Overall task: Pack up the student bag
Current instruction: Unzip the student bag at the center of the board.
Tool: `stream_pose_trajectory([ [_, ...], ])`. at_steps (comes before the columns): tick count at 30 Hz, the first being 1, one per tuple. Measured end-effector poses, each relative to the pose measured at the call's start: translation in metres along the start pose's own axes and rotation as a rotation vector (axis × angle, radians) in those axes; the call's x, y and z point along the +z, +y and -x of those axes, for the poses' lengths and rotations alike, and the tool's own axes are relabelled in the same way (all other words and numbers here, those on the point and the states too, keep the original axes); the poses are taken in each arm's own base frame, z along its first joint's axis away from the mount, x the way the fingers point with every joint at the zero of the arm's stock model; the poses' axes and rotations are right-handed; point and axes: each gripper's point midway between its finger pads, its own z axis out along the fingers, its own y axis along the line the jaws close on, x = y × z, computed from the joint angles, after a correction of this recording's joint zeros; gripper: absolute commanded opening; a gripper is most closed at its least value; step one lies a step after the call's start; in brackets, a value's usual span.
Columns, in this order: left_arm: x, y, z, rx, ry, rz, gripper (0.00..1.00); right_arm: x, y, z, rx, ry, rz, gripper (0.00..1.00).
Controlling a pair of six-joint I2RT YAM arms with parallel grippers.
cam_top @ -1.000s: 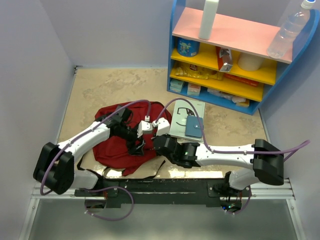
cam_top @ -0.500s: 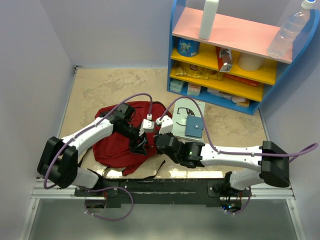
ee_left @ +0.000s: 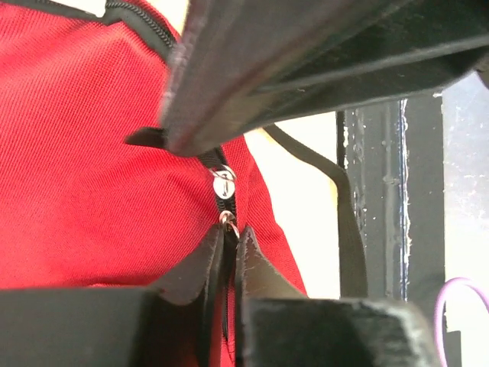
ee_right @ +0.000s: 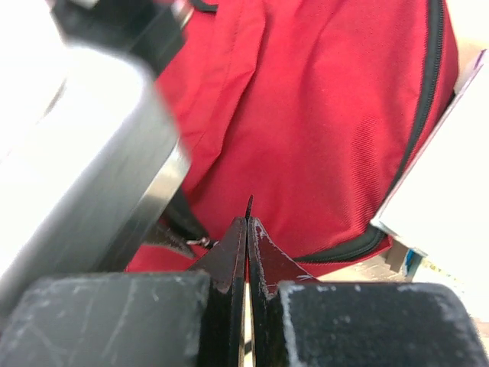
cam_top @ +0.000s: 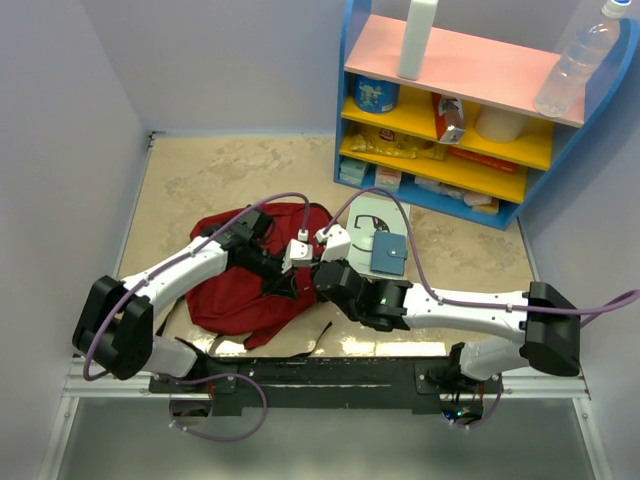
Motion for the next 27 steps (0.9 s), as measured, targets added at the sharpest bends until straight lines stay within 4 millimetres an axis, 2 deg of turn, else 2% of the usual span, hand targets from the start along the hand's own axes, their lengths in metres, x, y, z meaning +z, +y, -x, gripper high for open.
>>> stream_pose_trajectory([
  [4,-0.002,0.000,0.002,0.025,0.018,0.022,0.00,0.004,-0.006,0.004,0.014,-0.001,-0.012,0.00],
  [9,-0.018,0.002,0.004,0.056,0.038,0.103,0.00,0.012,-0.010,0.015,0.046,-0.015,0.005,0.00],
  [12,-0.028,-0.002,0.008,0.115,0.047,0.145,0.00,0.023,-0.028,0.025,0.063,-0.024,-0.024,0.00],
  [14,-0.035,-0.002,0.009,0.145,0.058,0.175,0.00,0.028,-0.033,0.029,0.068,-0.027,-0.027,0.00],
  [23,-0.051,-0.005,-0.020,0.172,0.199,0.218,0.01,0.061,-0.032,0.019,0.015,0.007,-0.042,0.00],
  [27,-0.058,-0.012,-0.031,0.182,0.249,0.221,0.03,0.080,-0.041,0.026,0.008,0.008,-0.064,0.00],
])
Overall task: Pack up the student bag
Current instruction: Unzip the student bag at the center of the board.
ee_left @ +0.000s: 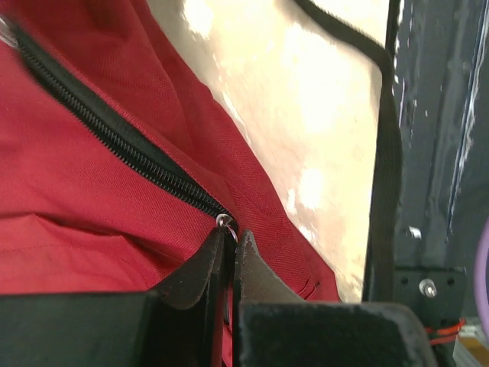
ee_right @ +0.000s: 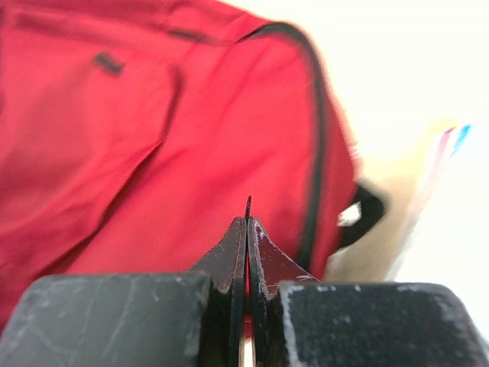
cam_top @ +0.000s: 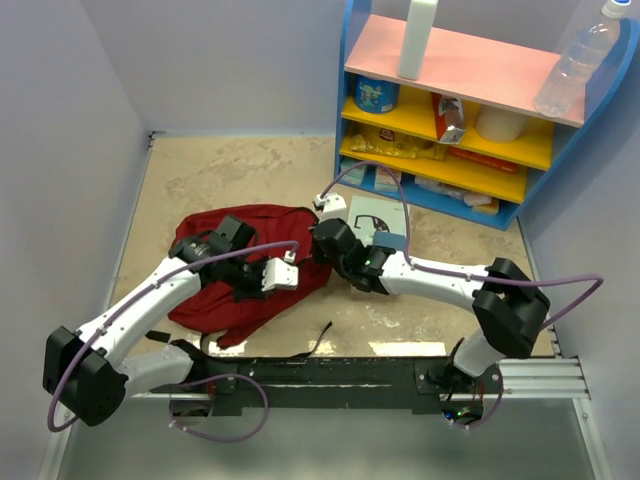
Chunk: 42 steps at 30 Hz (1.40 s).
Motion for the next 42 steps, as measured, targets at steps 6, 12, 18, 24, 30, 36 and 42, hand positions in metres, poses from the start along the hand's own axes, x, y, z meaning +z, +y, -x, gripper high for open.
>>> stream_pose_trajectory([
  [6,-0.010,-0.009,-0.012,0.037,0.046,0.010,0.07,0.018,-0.013,0.024,-0.009,-0.028,-0.035,0.00],
  [12,-0.015,-0.018,-0.019,0.059,0.072,-0.015,0.32,0.020,-0.003,0.046,-0.023,-0.061,-0.005,0.00],
  [18,-0.027,-0.008,-0.010,-0.005,0.063,0.069,0.66,0.008,-0.006,0.047,-0.008,-0.070,0.020,0.00],
  [24,-0.046,0.040,0.058,-0.115,-0.142,0.232,0.69,-0.006,-0.002,0.037,0.018,-0.071,0.052,0.00],
  [30,-0.023,0.065,0.082,-0.283,-0.230,0.223,0.69,-0.012,0.015,0.029,0.023,-0.059,0.096,0.00],
  [36,-0.003,0.073,0.081,-0.384,-0.250,0.227,0.69,-0.017,0.019,0.031,0.037,-0.067,0.109,0.00],
  [42,0.013,0.068,0.078,-0.441,-0.262,0.219,0.73,-0.019,0.016,0.035,0.044,-0.078,0.099,0.00],
])
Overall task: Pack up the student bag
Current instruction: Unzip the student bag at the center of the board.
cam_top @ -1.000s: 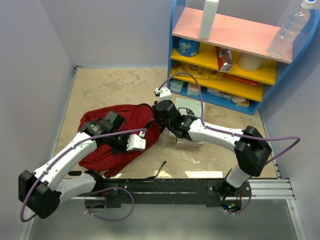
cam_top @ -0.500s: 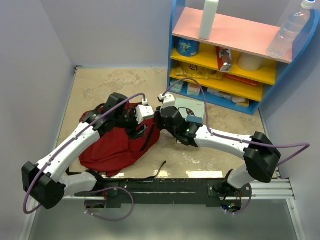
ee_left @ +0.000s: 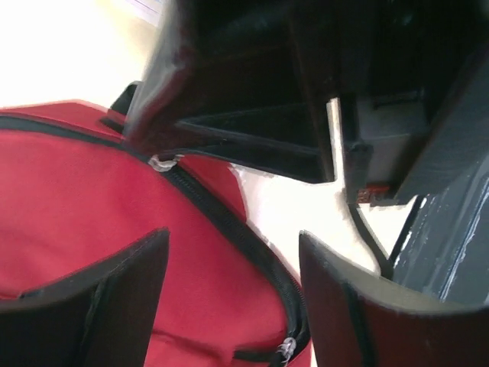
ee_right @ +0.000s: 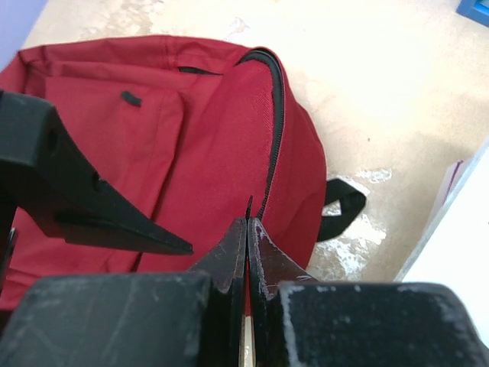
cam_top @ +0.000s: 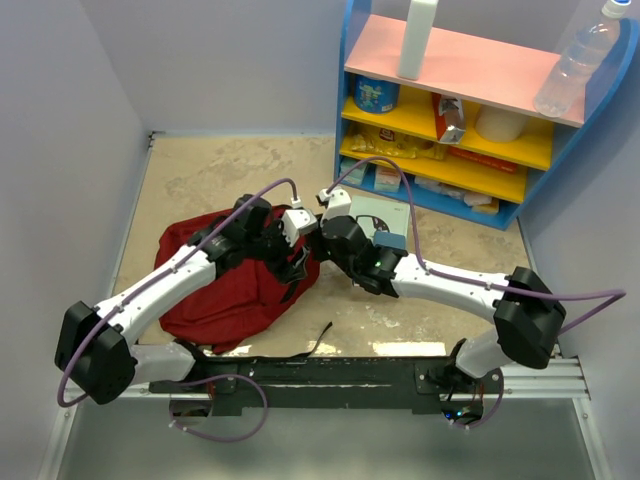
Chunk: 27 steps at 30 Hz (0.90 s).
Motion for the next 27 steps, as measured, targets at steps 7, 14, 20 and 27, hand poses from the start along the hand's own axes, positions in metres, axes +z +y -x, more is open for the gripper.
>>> stream_pose_trajectory([
  [7,0.013,-0.005,-0.001,-0.024,-0.014,0.039,0.50,0.001,-0.008,-0.004,-0.009,0.014,-0.029,0.00],
  [14,0.022,0.016,-0.001,-0.025,-0.034,0.163,0.61,0.006,-0.020,-0.008,0.003,0.026,-0.074,0.00],
  [20,0.024,0.024,-0.007,-0.048,-0.027,0.212,0.67,0.015,-0.030,-0.012,0.067,0.054,-0.076,0.00],
  [27,0.026,0.023,-0.020,-0.065,0.004,0.215,0.59,0.023,-0.020,-0.003,0.177,0.053,0.011,0.00],
])
